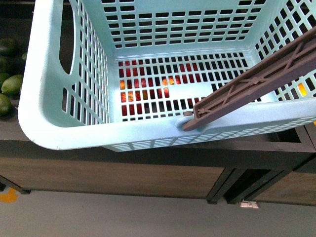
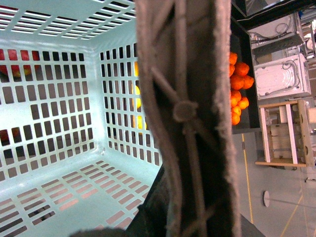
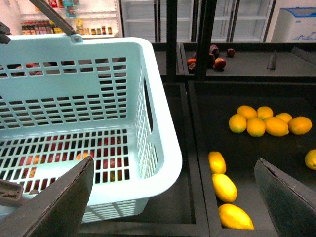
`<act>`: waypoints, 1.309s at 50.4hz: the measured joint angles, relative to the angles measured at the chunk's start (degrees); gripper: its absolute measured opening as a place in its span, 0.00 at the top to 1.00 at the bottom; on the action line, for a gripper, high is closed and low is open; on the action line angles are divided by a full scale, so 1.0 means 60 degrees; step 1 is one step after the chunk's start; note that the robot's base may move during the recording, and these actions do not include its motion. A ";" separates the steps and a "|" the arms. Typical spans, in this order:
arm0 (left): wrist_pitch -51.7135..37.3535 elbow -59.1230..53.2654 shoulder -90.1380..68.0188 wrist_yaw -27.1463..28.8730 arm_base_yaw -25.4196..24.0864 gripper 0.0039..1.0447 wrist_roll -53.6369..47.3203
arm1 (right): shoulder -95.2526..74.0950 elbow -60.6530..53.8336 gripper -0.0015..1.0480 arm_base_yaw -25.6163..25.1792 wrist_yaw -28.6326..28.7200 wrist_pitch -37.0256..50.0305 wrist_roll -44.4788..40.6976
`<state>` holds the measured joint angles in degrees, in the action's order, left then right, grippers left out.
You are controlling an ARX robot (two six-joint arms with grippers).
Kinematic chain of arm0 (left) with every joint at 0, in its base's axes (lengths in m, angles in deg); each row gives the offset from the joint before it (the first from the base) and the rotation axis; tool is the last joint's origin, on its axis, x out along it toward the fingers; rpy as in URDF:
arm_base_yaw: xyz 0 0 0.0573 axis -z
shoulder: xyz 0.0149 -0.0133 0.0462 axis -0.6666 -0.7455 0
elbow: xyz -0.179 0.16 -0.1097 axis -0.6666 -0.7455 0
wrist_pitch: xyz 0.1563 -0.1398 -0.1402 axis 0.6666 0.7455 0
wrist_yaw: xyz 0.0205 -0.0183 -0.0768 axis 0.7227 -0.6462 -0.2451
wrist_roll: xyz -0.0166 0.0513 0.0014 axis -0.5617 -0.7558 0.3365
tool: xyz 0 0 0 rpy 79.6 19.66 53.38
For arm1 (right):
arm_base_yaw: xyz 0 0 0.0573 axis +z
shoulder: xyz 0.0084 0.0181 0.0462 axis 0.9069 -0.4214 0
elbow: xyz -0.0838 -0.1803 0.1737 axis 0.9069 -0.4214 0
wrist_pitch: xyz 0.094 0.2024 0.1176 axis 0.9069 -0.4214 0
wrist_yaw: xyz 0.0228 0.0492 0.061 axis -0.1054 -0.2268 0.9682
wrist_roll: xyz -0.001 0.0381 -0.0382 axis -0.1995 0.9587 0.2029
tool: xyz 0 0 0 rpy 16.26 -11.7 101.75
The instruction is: Pick lemon and mango into basket
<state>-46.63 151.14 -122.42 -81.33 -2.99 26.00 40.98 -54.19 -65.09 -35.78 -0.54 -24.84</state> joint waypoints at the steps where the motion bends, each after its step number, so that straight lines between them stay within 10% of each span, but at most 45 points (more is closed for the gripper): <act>1: 0.0000 0.0007 0.0000 0.0004 0.0004 0.96 -0.0004 | 0.0000 0.0000 0.08 0.0000 0.0000 0.0000 0.0000; 10: 0.0000 0.0036 0.0000 0.0328 -0.0131 0.96 -0.0178 | -0.2488 0.1220 0.08 -0.1279 0.1078 -0.2098 0.1180; 26: 0.0007 0.0058 0.0000 0.0211 -0.0120 0.96 -0.0222 | -1.0080 0.4047 0.08 -0.5406 0.2368 0.3286 -0.0182; 42: 0.0007 0.0058 0.0000 0.0233 -0.0113 0.96 -0.0219 | -1.8943 1.0109 0.08 -0.5887 0.3982 0.2157 -0.4492; 66: 0.0007 0.0058 0.0000 0.0211 -0.0113 0.96 -0.0219 | -2.2629 1.4171 0.08 -0.5992 0.5246 -0.1993 -0.8320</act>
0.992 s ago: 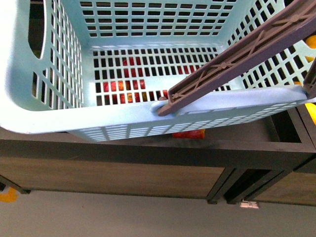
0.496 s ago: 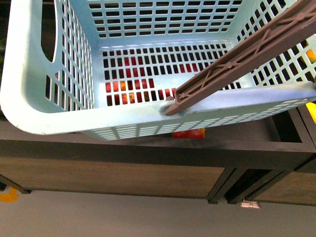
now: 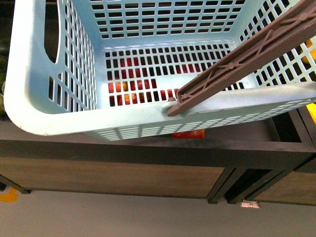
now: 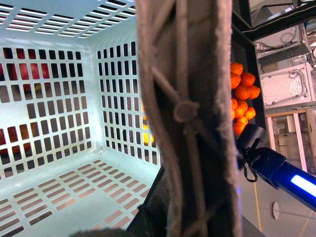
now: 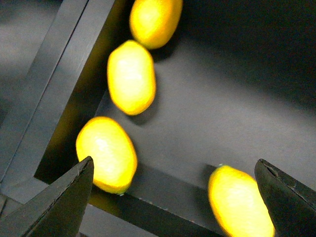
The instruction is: Pick lemon and mango into basket
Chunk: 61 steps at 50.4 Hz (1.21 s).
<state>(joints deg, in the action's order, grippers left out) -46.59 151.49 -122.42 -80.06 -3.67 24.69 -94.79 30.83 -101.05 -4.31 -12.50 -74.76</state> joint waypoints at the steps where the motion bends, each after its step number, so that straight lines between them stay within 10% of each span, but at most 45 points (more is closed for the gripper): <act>1: 0.0000 0.0000 0.0000 0.0004 0.0000 0.96 0.0000 | -0.0076 0.0051 0.08 0.0018 -0.0004 -0.0073 -0.0091; 61: 0.0000 0.0000 0.0000 0.0007 0.0004 0.96 0.0000 | -0.3122 0.2922 0.08 0.1359 0.0087 -0.0448 0.0146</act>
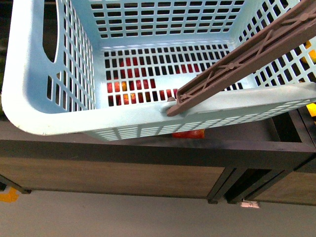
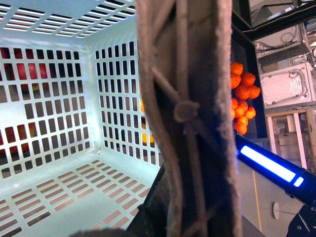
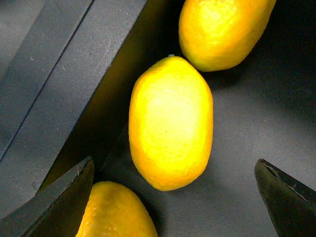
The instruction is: Pick lemon and mango into basket
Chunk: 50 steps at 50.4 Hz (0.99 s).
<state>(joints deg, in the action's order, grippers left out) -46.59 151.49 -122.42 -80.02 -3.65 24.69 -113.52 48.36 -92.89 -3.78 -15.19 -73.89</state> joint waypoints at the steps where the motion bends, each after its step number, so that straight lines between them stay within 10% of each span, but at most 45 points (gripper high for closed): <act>1: 0.0000 0.0000 0.0000 -0.0004 0.0000 0.96 0.0000 | -0.0051 0.0036 0.08 0.0018 -0.0047 0.0000 0.0007; 50: 0.0000 0.0000 0.0000 0.0000 0.0000 0.96 0.0000 | -0.0849 0.1304 0.08 0.0444 -0.1122 0.0783 0.1293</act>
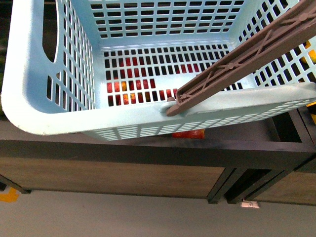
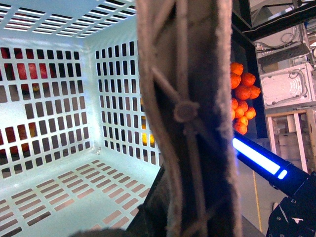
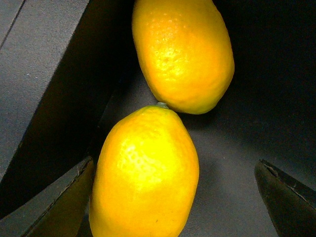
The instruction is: Pick lemon and mango into basket
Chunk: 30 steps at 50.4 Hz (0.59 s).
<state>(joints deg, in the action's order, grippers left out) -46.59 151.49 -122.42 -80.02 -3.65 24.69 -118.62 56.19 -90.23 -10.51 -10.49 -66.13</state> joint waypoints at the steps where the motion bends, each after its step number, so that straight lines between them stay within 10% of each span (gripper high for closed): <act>1: 0.0000 0.0000 0.0000 0.0000 0.0000 0.96 0.0000 | 0.0000 0.0000 0.08 0.0000 -0.0004 0.0011 0.0011; 30: 0.0000 0.0000 0.0000 0.0000 0.0000 0.96 -0.0004 | -0.0164 -0.0302 0.08 0.0018 -0.0361 -0.0157 -0.0273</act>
<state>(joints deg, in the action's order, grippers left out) -46.59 151.49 -122.42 -80.02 -3.65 24.67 -119.60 54.37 -90.12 -12.68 -11.43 -67.77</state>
